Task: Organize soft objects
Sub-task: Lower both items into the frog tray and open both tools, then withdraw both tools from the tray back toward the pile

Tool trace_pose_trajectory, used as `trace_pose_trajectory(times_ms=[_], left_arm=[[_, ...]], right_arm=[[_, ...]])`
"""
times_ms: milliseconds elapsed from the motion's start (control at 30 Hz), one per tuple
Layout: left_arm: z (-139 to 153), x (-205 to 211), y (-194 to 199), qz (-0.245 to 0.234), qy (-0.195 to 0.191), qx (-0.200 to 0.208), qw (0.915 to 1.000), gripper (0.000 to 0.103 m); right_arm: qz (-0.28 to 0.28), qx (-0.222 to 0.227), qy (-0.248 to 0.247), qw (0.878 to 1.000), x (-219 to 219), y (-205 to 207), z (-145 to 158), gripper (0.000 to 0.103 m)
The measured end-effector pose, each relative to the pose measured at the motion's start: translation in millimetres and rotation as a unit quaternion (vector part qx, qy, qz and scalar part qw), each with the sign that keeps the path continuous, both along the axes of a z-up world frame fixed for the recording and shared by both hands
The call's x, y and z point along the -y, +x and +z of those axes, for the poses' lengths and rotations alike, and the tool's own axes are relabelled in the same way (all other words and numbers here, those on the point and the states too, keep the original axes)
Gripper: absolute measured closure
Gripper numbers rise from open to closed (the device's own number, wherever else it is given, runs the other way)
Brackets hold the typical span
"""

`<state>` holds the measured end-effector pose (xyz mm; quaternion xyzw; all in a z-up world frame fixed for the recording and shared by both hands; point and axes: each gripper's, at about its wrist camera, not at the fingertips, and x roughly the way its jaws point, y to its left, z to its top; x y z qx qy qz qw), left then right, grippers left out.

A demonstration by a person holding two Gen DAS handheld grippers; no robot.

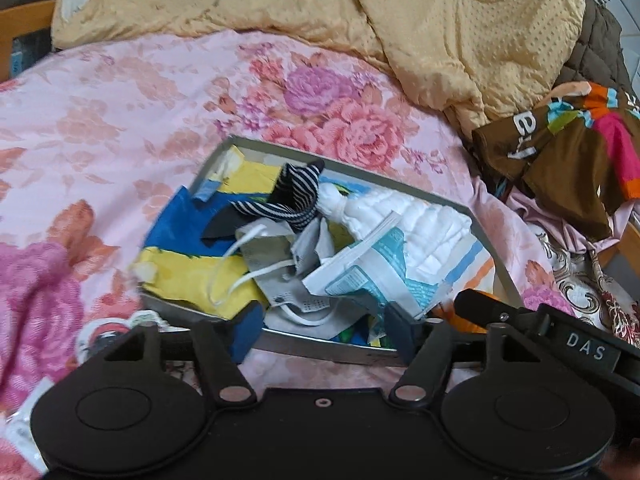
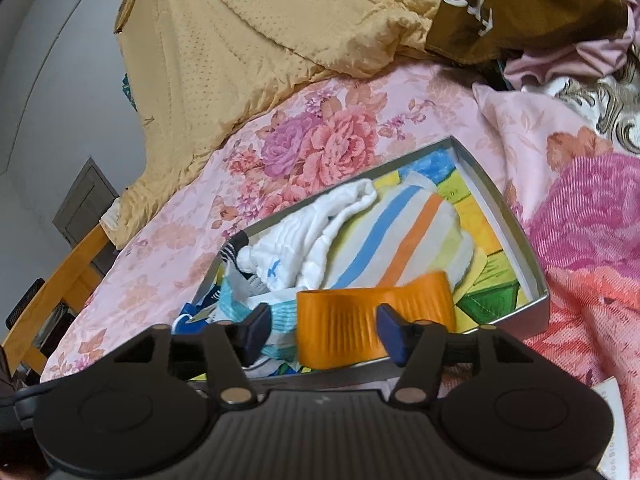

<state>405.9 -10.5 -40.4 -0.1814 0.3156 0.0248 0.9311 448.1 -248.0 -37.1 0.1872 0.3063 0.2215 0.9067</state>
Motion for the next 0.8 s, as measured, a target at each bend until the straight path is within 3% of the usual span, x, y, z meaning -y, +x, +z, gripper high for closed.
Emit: trace_pose_trajectory(times_ms=[233, 367, 800], left_arm=[[24.7, -5.8, -31.9, 0.018, 0.012, 0.022, 0.9995, 0.009], [43.0, -6.8, -53.3, 0.024, 0.027, 0.041, 0.9985, 0.002], [75.6, 8.8, -136.5, -0.011, 0.055, 0.087, 0.9946, 0.001]], right_arm=[[-0.008, 0.034, -0.015, 0.999, 4.1, -25.9, 25.3, 0.015], [-0.017, 0.061, -0.025, 0.998, 9.3, -50.0, 43.3, 0.008], [-0.063, 0.142, -0.055, 0.986, 31.7, -153.5, 81.7, 0.001]])
